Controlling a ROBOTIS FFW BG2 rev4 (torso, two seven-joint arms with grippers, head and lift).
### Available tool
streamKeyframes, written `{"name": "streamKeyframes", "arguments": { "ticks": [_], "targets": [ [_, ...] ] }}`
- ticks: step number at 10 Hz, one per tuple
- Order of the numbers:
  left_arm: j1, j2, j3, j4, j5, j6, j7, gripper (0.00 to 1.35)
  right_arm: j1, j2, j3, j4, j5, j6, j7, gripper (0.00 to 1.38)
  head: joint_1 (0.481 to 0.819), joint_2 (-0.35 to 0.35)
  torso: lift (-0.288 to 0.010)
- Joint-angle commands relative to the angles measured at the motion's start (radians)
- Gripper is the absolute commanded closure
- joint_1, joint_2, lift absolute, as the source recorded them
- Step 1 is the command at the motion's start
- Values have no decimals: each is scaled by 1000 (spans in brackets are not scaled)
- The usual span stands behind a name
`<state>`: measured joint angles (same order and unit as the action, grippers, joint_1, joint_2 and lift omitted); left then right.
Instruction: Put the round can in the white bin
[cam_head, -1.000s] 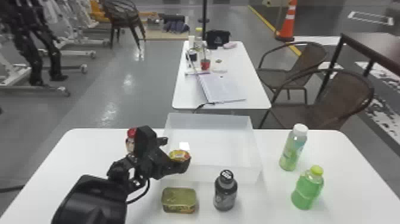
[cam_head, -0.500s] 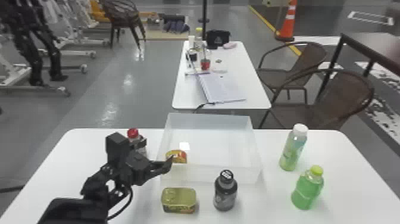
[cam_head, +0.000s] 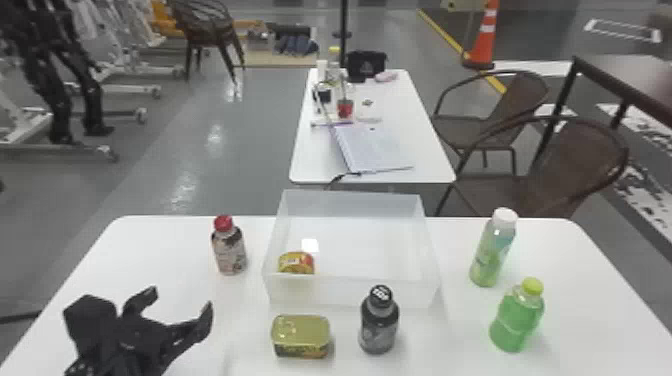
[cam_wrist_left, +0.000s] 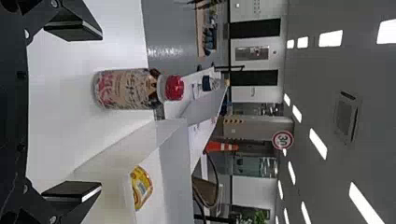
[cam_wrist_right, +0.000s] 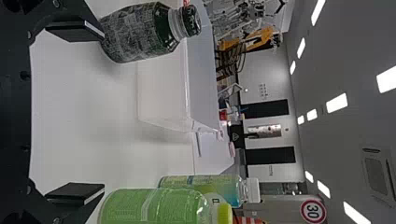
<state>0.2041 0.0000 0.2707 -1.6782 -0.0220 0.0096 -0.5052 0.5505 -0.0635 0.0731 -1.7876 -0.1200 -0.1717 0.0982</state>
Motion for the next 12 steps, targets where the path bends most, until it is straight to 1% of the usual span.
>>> {"name": "streamKeyframes", "arguments": {
  "ticks": [1, 2, 3, 4, 5, 7, 8, 12],
  "targets": [
    [77, -3, 32, -48, 13, -39, 45, 167, 6, -1, -1, -4, 0, 0, 0, 151, 549, 0, -100],
    [120, -3, 44, -63, 28, -68, 74, 167, 9, -4, -1, -6, 0, 0, 0, 151, 549, 0, -100],
    [167, -3, 45, -69, 59, -118, 116, 167, 16, -10, -1, -7, -1, 0, 0, 151, 549, 0, -100],
    [207, -3, 45, -74, 71, -141, 146, 167, 22, -13, -1, -12, -1, 1, -2, 151, 549, 0, -100],
    [228, -3, 47, -72, 71, -174, 160, 167, 26, -13, -3, -10, -1, 0, 0, 151, 549, 0, -100],
    [299, -3, -2, -72, 89, -230, 263, 167, 31, -18, -1, -13, -3, -2, 0, 151, 549, 0, -100],
    [320, -3, -16, -72, 106, -234, 290, 167, 34, -18, -3, -13, -4, -9, 0, 151, 549, 0, -100],
    [322, -3, -25, -71, 120, -224, 301, 165, 36, -18, -1, -13, -4, -15, 0, 151, 549, 0, -100]
  ]
}}
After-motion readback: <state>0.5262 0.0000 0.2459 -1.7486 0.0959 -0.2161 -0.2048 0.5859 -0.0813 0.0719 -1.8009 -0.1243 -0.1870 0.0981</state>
